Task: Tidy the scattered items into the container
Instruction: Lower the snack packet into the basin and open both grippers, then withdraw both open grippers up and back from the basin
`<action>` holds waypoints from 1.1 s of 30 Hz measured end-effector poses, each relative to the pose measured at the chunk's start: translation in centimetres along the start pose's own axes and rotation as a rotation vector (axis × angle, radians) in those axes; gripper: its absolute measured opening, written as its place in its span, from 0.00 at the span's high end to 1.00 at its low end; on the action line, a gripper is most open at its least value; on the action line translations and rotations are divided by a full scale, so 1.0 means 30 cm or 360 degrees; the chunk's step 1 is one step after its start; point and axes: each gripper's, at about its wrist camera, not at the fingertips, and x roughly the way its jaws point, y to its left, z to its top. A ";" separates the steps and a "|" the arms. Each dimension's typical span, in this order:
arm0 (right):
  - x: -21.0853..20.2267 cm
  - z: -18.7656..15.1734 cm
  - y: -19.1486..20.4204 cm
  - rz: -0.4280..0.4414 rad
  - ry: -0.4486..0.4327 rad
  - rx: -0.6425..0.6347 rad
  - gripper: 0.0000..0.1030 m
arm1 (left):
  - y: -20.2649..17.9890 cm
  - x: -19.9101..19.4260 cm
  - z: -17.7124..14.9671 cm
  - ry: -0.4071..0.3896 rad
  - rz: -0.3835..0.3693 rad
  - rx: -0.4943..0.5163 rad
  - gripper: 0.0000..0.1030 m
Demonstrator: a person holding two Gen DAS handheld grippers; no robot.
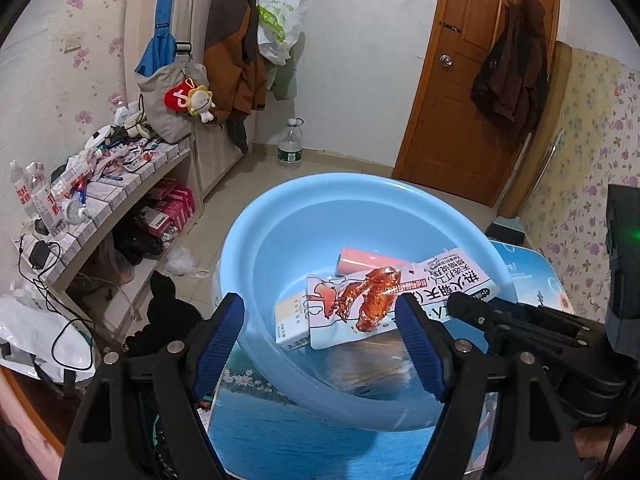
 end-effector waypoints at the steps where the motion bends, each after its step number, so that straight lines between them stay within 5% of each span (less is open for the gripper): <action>1: -0.001 -0.002 0.005 -0.0015 -0.0002 -0.0015 0.79 | 0.002 0.003 0.001 0.0002 0.0001 0.0002 0.26; 18: -0.009 -0.013 0.033 -0.0213 -0.0064 -0.0196 0.43 | -0.005 0.010 0.001 0.0023 0.0039 0.0019 0.18; 25: -0.023 -0.035 0.037 -0.0222 -0.0101 -0.0280 0.39 | 0.005 0.002 -0.001 0.0011 0.0053 0.0013 0.11; 33: -0.045 -0.070 0.052 -0.0206 -0.0151 -0.0328 0.23 | 0.009 -0.010 -0.012 -0.0003 0.0071 0.0022 0.01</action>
